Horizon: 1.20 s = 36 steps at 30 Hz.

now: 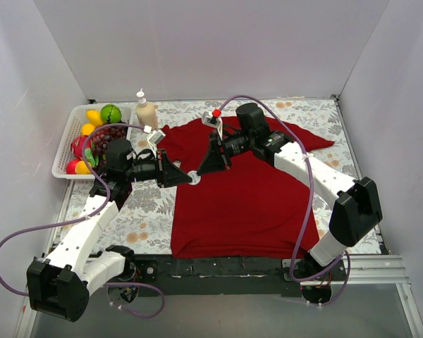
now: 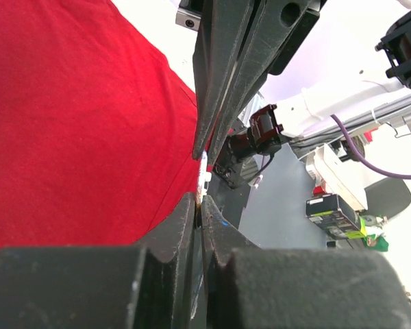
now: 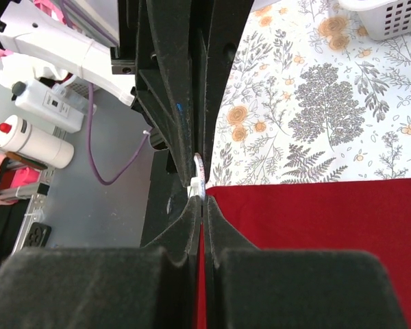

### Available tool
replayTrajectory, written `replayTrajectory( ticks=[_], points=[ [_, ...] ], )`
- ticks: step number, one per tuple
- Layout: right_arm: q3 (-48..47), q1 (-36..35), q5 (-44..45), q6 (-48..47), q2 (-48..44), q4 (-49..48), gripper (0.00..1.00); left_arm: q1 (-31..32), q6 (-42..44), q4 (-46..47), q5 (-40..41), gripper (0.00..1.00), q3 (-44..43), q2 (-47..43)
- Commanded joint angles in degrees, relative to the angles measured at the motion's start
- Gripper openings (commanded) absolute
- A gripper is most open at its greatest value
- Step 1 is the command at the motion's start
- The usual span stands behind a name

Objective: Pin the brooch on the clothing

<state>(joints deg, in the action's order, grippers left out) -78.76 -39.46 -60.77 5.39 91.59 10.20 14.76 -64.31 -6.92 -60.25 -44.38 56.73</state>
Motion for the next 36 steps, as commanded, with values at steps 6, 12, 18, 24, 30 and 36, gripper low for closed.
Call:
replayTrajectory(
  ticks=[6,12,18,24,30,36],
  points=[
    [5.62,0.18,3.02,10.77,-7.12,-19.05,0.63,0.09,-2.39,1.19,7.07,0.0,-1.06,-4.34],
    [11.69,0.44,3.65,20.09,-10.03,-30.03,0.82,0.61,-4.06,4.1,8.13,0.0,0.52,-8.03],
    [13.9,-0.09,4.95,25.28,-10.03,-34.37,0.83,2.55,-3.98,4.63,9.79,0.0,0.26,-8.92],
    [13.72,-0.97,6.46,27.48,-8.71,-35.68,0.81,5.1,-3.54,4.9,11.03,0.0,-0.79,-8.13],
    [13.28,-1.05,5.93,27.92,-7.57,-36.12,0.38,5.45,-3.27,4.72,11.29,0.0,-0.97,-8.39],
    [13.37,-1.05,5.14,28.19,-7.39,-36.91,0.1,5.54,-2.83,4.37,12.0,0.0,-1.06,-8.83]
  ],
)
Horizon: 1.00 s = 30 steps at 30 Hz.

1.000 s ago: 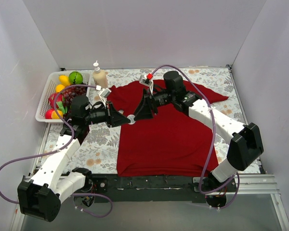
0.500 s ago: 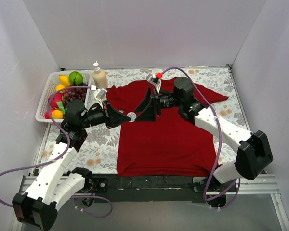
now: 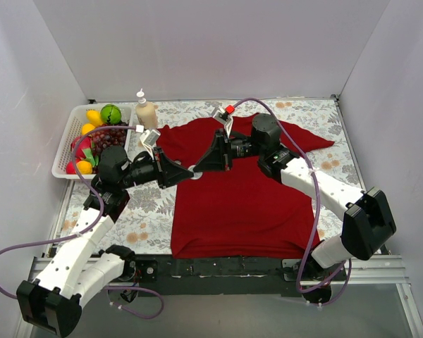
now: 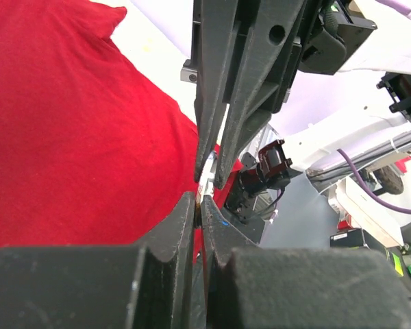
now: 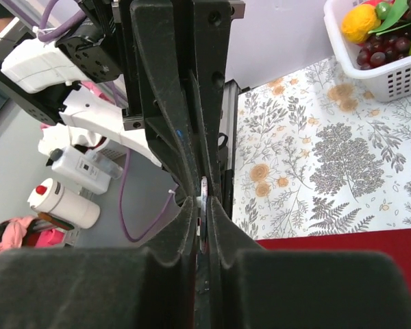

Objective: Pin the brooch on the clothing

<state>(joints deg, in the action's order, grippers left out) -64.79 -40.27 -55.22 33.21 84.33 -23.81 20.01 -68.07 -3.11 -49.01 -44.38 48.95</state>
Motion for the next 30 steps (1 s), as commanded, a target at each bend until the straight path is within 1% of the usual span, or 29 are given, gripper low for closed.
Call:
replayTrajectory(
  ticks=[1,3,4,7,8,9,10,11,12,17,21,24,30],
  points=[
    [-0.6,-0.25,-0.5,0.36,-0.14,-2.99,0.06,0.21,1.01,0.48,0.94,0.0,-1.15,-1.05],
    [-0.42,-0.25,-0.33,0.36,-0.22,-3.17,0.02,0.2,1.27,-0.13,1.37,0.0,-1.32,-0.96],
    [-0.42,-0.25,-0.24,0.36,-0.57,-3.08,0.01,0.2,1.71,-0.57,1.73,0.0,-1.32,-1.05],
    [0.02,-0.16,0.64,-0.16,-1.45,-2.99,0.01,0.2,2.77,-2.33,3.48,0.18,-1.67,-1.66],
    [0.11,-0.16,1.25,-0.43,-1.63,-2.91,0.01,0.2,2.94,-2.68,4.1,0.33,-1.76,-1.92],
    [0.46,-0.16,1.43,-0.6,-1.8,-2.99,0.01,0.2,2.95,-3.12,5.06,0.39,-1.76,-2.62],
    [0.55,-0.16,1.69,-0.69,-2.24,-3.08,0.01,0.2,3.12,-3.3,5.5,0.42,-1.68,-3.07],
    [0.72,-0.16,2.13,-0.87,-2.51,-3.26,0.01,0.2,3.04,-3.3,5.94,0.49,-1.59,-3.5],
    [0.98,-0.16,2.22,-0.78,-2.77,-3.61,0.01,0.2,2.95,-3.3,6.9,0.51,-1.41,-4.12],
    [1.78,0.1,2.14,-0.6,-3.91,-4.57,0.01,0.12,2.42,-2.95,8.41,0.53,-1.06,-4.83],
    [2.04,0.37,1.96,-0.25,-4.88,-5.19,0.01,0.12,1.54,-0.93,7.01,0.46,-0.45,-4.13],
    [2.22,0.37,1.78,0.27,-5.06,-5.98,0.01,0.12,1.19,0.21,5.34,0.45,-0.18,-2.72],
    [1.95,0.37,0.73,1.68,-4.44,-7.56,0.01,0.12,0.22,2.76,3.05,0.3,0.35,-0.52]
  ],
)
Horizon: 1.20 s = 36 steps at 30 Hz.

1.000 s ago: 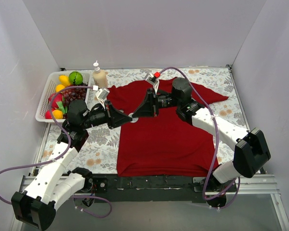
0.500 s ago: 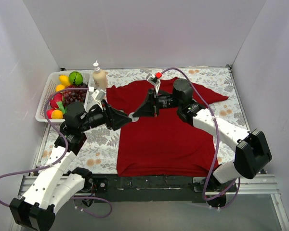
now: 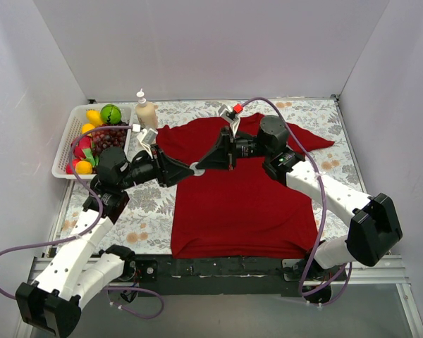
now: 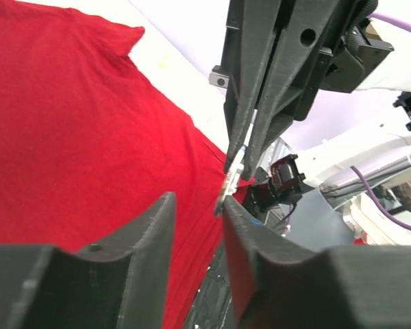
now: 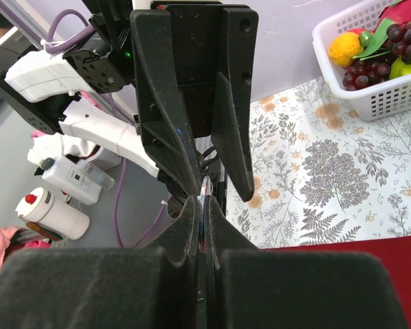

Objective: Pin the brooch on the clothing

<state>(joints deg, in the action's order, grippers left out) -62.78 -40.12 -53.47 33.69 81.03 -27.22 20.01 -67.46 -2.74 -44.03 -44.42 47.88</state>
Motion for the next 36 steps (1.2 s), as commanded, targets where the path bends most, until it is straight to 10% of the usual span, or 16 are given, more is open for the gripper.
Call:
replayTrajectory(
  ticks=[1,8,12,18,36],
  points=[
    [-0.14,0.22,-1.11,1.2,-1.06,-4.15,0.01,0.12,-0.74,2.39,-2.28,0.28,0.3,0.72],
    [-0.5,0.22,-1.46,1.29,0.0,-4.06,0.01,0.12,-1.53,4.5,-2.81,0.0,-0.05,1.08],
    [0.55,0.74,-0.14,1.38,-1.23,-5.03,0.56,0.12,-1.62,4.59,-1.94,0.0,0.39,-0.32],
    [4.42,2.32,1.79,3.75,-3.69,-9.34,0.87,0.12,-1.71,4.76,-0.88,0.0,1.09,-2.17],
    [2.49,1.53,0.21,6.12,1.85,-10.74,0.61,0.12,-1.53,4.68,-2.02,0.0,1.09,-1.82]
  ],
)
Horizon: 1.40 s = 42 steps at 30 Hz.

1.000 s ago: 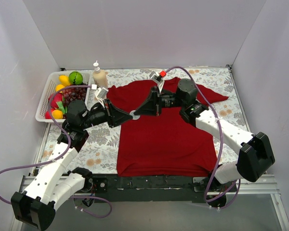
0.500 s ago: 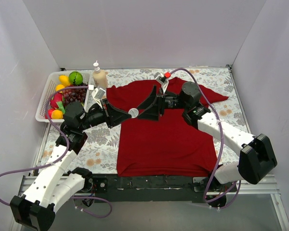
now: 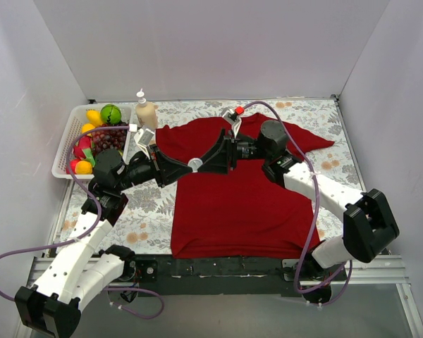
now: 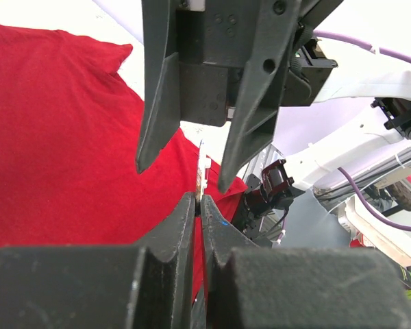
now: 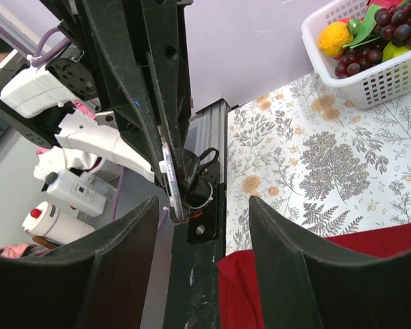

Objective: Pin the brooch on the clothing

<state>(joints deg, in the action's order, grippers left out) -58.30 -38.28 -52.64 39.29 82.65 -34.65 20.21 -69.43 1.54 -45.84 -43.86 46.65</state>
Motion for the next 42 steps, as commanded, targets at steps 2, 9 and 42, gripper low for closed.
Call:
replayTrajectory(
  ticks=[2,9,42],
  points=[
    [-1.99,-0.3,-0.79,1.05,0.4,-3.93,0.57,-0.08,0.61,0.13,-0.21,0.0,0.52,-0.6],
    [-2.69,-0.3,-1.24,2.46,1.28,-5.34,0.57,0.01,0.87,-0.05,-0.56,0.0,0.44,-0.25],
    [-9.71,-0.92,0.78,-6.85,3.66,12.66,0.01,0.01,4.56,-3.47,-3.46,0.0,-4.3,2.91]
  ],
)
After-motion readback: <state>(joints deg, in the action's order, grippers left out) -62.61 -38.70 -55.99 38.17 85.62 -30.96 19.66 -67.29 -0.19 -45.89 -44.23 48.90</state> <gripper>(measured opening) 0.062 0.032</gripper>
